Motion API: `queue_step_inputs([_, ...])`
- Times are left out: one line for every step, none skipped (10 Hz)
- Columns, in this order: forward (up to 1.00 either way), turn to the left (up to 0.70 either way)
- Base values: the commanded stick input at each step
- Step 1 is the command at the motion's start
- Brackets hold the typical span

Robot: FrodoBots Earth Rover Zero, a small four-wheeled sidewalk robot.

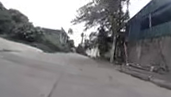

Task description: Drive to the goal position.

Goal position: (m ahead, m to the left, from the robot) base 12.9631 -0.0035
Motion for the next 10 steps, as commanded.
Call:
queue_step_inputs([0.70, 0.07])
queue_step_inputs([0.70, 0.07])
queue_step_inputs([0.70, 0.07])
queue_step_inputs([0.70, 0.07])
queue_step_inputs([0.70, 0.07])
queue_step_inputs([0.70, 0.07])
queue_step_inputs([0.70, 0.07])
queue_step_inputs([0.70, 0.07])
queue_step_inputs([0.70, 0.07])
queue_step_inputs([0.70, 0.07])
